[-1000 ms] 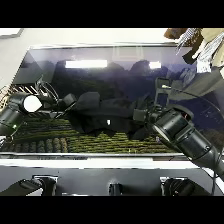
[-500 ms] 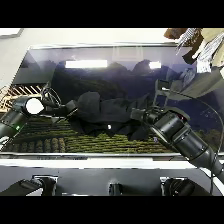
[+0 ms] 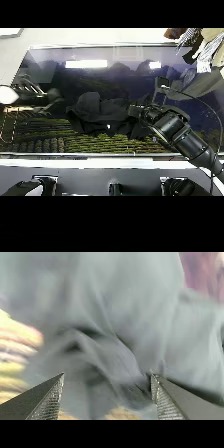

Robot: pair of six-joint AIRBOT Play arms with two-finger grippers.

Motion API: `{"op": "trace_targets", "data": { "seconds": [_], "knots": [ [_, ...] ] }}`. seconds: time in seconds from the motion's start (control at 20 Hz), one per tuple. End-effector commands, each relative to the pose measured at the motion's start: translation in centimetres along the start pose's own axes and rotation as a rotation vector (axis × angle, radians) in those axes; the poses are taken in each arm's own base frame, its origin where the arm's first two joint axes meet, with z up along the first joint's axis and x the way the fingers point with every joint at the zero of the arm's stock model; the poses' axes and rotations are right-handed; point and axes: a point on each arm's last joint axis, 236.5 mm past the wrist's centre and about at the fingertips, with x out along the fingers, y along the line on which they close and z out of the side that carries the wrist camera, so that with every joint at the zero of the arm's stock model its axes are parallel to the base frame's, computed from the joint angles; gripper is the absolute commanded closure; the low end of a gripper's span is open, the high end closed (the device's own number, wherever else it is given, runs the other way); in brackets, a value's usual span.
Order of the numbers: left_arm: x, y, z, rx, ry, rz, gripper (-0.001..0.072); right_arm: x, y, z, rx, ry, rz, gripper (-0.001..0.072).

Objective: Fold the clothes and pants, and hang the long-sleeved shirts on hangers.

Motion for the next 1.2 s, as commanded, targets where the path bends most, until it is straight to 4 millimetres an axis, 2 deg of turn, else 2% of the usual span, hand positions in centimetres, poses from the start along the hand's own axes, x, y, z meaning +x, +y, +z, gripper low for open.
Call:
{"op": "trace_targets", "data": {
  "seconds": [0.0,0.1,0.15,0.2,0.4,0.55,0.7,0.9,1.0,1.15],
  "knots": [
    [-5.2,6.3,4.0,0.033,-0.114,0.078,0.0092,0.0,0.0,0.3,-0.004,-0.012,0.001,0.0687],
    [-7.1,11.5,4.4,0.117,-0.099,0.19,0.0093,0.0,0.1,0.3,-0.003,-0.013,0.003,0.0687],
    [-7.6,13.1,3.8,0.122,-0.06,0.215,0.0093,0.0,0.1,0.3,-0.002,-0.011,0.004,0.0687],
    [-8.0,14.3,3.2,0.146,-0.026,0.231,0.0093,0.0,0.1,0.3,-0.001,-0.01,0.005,0.0687],
    [-8.3,17.5,3.8,0.106,-0.029,0.289,0.0092,0.0,0.2,0.1,0.006,-0.001,0.007,0.0687],
    [-8.9,21.9,5.5,0.094,-0.067,0.352,0.0092,0.0,-0.1,-0.2,0.005,0.008,-0.005,0.0687],
    [-9.3,27.1,5.6,0.156,-0.023,0.399,0.0092,0.0,-0.3,-0.3,-0.009,0.016,-0.011,0.0687],
    [-9.7,33.2,6.0,0.017,-0.056,0.441,0.0093,-0.1,-1.7,-1.4,-0.009,0.062,-0.071,0.0686],
    [-9.6,35.2,5.5,0.001,-0.05,0.411,0.0092,-0.2,-2.3,-1.8,-0.009,0.079,-0.096,0.0686],
    [-9.6,38.1,4.4,0.048,-0.007,0.416,0.0093,-0.1,-1.9,-1.5,-0.009,0.068,-0.081,0.0686]
  ]
}}
